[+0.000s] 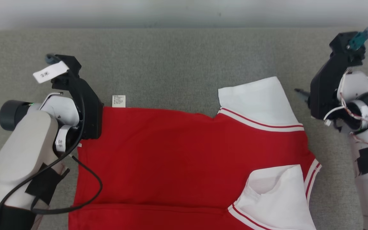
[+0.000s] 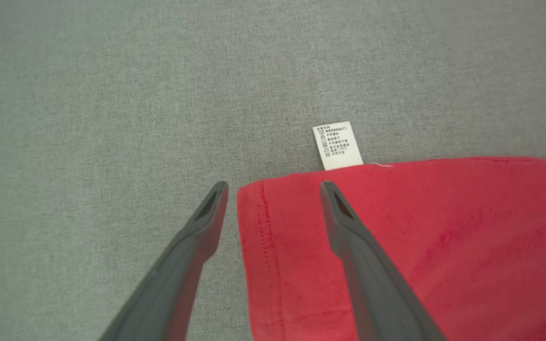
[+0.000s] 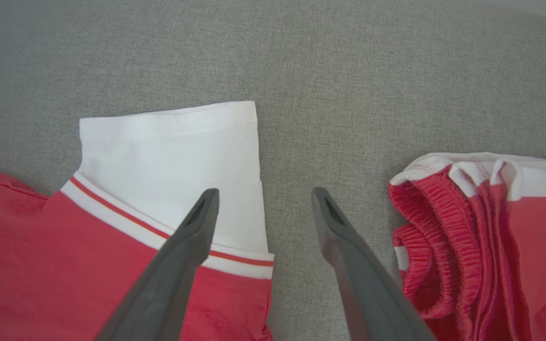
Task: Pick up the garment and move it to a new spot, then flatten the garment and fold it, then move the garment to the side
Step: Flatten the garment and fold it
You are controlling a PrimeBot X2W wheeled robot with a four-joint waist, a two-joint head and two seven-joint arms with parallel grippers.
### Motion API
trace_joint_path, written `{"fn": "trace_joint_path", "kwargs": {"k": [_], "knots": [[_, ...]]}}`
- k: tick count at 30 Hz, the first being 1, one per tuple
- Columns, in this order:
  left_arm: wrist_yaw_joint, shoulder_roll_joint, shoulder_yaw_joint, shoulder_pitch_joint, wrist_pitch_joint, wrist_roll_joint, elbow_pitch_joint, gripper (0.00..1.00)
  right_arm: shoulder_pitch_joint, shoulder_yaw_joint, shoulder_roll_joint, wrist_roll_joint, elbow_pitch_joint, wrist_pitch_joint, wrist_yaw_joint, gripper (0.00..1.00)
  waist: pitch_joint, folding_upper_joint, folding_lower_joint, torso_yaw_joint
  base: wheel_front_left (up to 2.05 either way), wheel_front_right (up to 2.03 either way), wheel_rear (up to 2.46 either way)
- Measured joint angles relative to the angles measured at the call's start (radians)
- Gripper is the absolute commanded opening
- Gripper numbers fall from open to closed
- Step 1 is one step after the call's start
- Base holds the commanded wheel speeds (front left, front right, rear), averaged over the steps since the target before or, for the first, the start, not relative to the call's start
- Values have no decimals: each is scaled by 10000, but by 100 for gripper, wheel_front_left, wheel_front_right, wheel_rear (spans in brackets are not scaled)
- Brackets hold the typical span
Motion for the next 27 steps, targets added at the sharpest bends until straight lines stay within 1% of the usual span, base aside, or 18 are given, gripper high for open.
{"fn": "trace_joint_path", "kwargs": {"k": [2, 5, 8, 11, 14, 20, 27], "knots": [[84, -8, -132, -216, 326, 119, 203, 100, -267, 100, -171, -230, 146, 12, 0, 100, 231, 0, 0, 9, 0, 0, 0], [169, -132, -192, -462, 510, 123, 366, 100, -471, 188, -293, -447, 428, 27, 0, 100, 542, 1, 1, 51, 0, 0, 0], [270, -268, -219, -657, 508, 144, 514, 100, -808, 107, -405, -571, 719, -282, 0, 100, 786, 0, 0, 139, 0, 0, 0], [414, -253, -255, -879, 550, 309, 752, 100, -1167, -44, -397, -805, 1049, -734, 0, 100, 977, 0, -1, 243, 0, 0, 0], [428, -303, -313, -1020, 614, 347, 926, 100, -1365, -199, -360, -974, 1461, -966, 0, 100, 1118, 1, -1, 354, 0, 0, 0], [334, -495, -272, -1067, 633, 65, 909, 100, -1536, -372, -412, -1034, 2025, -1160, 2, 100, 1115, 1, -2, 542, 0, 0, 0], [418, -566, -282, -1293, 848, -8, 671, 100, -1797, -525, -385, -1076, 2470, -1325, 0, 100, 911, 0, -3, 606, 0, 0, 0]]}}
